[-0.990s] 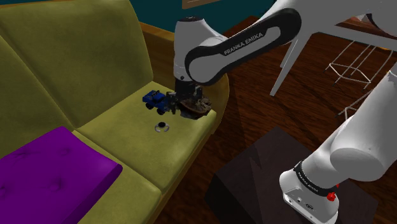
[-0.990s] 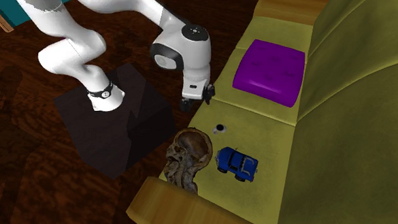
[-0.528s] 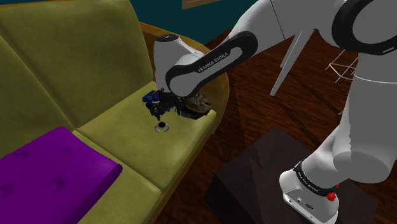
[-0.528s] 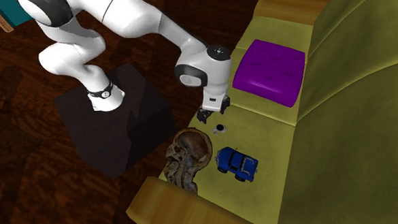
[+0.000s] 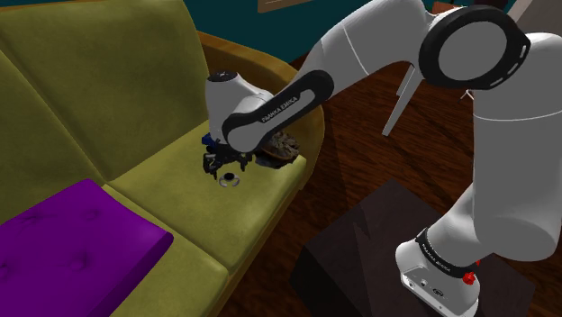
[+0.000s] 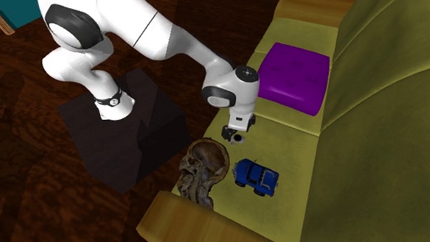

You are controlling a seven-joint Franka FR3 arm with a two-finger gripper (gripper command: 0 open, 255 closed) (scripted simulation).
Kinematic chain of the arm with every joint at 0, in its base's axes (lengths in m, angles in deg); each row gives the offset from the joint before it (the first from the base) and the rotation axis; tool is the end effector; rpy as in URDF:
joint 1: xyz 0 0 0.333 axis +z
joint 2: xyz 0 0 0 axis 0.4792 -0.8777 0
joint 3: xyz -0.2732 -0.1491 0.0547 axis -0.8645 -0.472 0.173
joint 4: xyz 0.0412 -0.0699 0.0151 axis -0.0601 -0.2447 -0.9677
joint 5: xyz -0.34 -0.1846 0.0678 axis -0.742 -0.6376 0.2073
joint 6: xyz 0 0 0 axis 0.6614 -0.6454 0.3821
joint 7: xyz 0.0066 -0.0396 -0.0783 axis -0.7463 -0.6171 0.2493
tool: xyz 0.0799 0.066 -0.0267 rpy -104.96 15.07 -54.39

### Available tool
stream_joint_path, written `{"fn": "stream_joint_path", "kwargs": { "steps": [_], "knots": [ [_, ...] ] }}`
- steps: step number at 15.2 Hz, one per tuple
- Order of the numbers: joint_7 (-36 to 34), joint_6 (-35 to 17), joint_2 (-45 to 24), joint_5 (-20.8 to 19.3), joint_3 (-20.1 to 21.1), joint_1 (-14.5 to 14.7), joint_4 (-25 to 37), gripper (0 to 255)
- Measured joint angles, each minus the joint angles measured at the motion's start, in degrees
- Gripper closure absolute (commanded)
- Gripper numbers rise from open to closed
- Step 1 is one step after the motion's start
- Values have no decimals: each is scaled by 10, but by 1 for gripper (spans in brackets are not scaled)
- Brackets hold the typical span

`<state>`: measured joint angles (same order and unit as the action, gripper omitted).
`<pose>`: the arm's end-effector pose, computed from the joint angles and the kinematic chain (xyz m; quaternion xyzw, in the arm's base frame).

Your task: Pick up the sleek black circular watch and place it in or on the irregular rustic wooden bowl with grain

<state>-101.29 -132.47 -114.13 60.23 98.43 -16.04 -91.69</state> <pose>0.5636 0.3264 0.2271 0.9958 -0.0919 -0.0004 0.0008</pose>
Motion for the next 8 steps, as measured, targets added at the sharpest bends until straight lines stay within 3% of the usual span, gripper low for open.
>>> {"fn": "stream_joint_path", "kwargs": {
  "steps": [8],
  "knots": [
    [-5,-17,-20,-8,-6,5,3,0]
  ]
}}
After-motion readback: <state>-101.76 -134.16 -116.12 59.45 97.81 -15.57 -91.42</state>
